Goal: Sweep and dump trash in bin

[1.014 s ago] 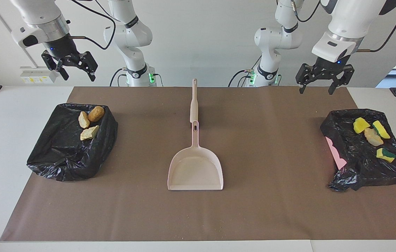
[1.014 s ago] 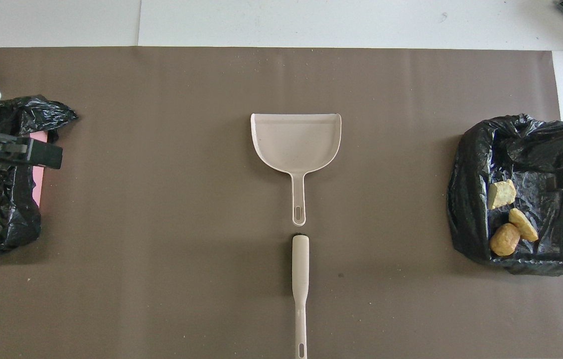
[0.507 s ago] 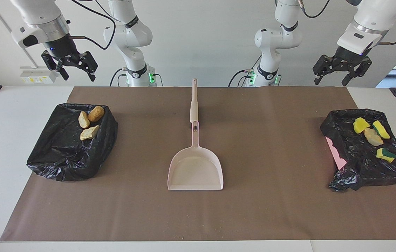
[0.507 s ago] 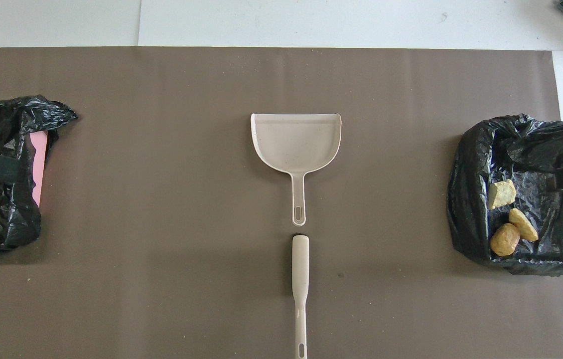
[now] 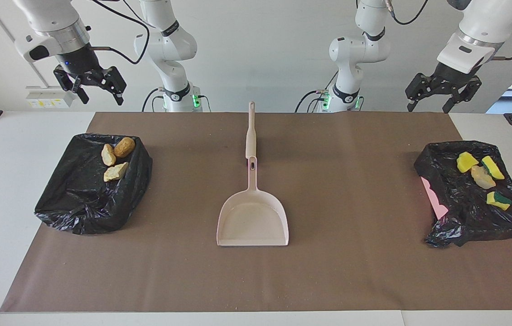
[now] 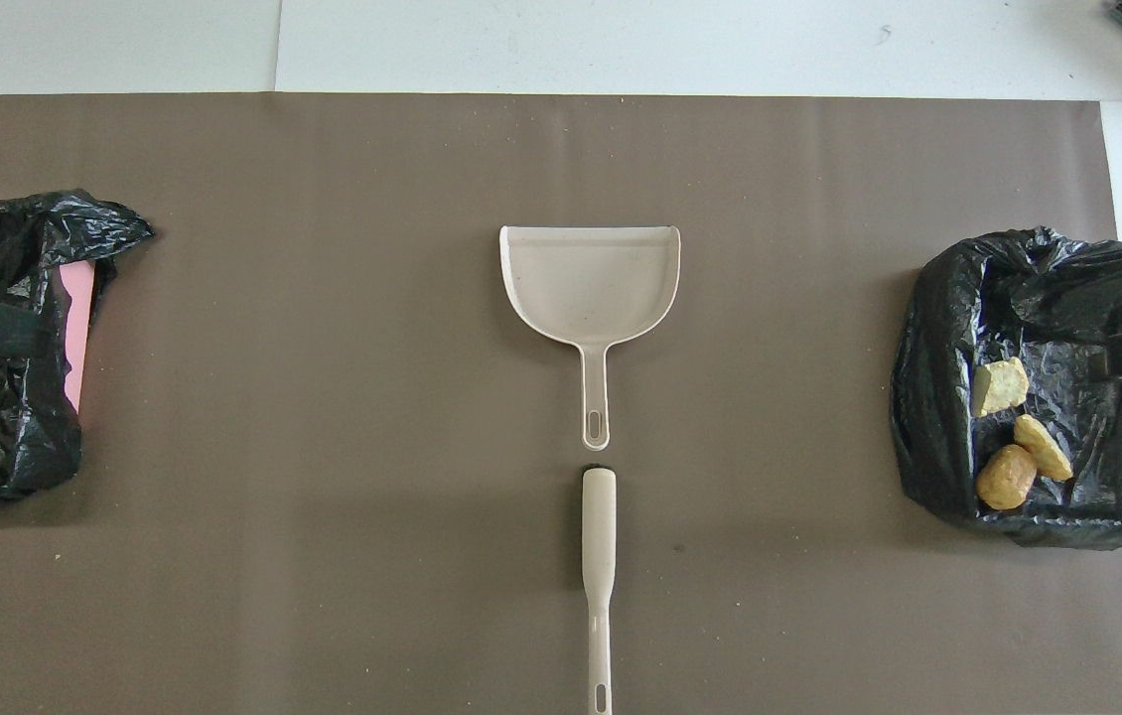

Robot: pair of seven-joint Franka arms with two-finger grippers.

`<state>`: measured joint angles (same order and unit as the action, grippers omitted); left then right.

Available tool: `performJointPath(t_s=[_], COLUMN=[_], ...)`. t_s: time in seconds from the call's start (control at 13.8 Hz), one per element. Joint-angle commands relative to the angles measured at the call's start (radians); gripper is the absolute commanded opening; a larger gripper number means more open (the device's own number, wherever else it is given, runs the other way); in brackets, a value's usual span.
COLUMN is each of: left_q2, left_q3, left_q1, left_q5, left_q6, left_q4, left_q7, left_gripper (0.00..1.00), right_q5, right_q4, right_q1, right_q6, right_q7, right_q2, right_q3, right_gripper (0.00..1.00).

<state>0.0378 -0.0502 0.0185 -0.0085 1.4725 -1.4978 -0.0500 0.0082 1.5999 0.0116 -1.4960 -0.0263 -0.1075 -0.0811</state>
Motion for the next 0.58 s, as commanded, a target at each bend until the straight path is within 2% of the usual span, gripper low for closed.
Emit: performJointPath(t_s=[0.0, 0.51], left_q2=[-0.007, -0.001], left_q3=[0.0, -0.005], left_q1=[-0.006, -0.006], left_q5=[-0.004, -0.005], left_q6=[-0.026, -0.031], left_q4=[0.025, 0.021], left_q7=[-0.01, -0.03], left_gripper=[1.0, 1.0], right_q5=[-0.007, -0.007], right_q4=[0.017, 0.017], right_q1=[-0.001, -0.001], right_q6=[-0.007, -0.007], right_q7=[0.016, 0.016], right_q2=[-0.011, -0.011], right_q3=[0.003, 0.003], right_gripper=[1.0, 1.0])
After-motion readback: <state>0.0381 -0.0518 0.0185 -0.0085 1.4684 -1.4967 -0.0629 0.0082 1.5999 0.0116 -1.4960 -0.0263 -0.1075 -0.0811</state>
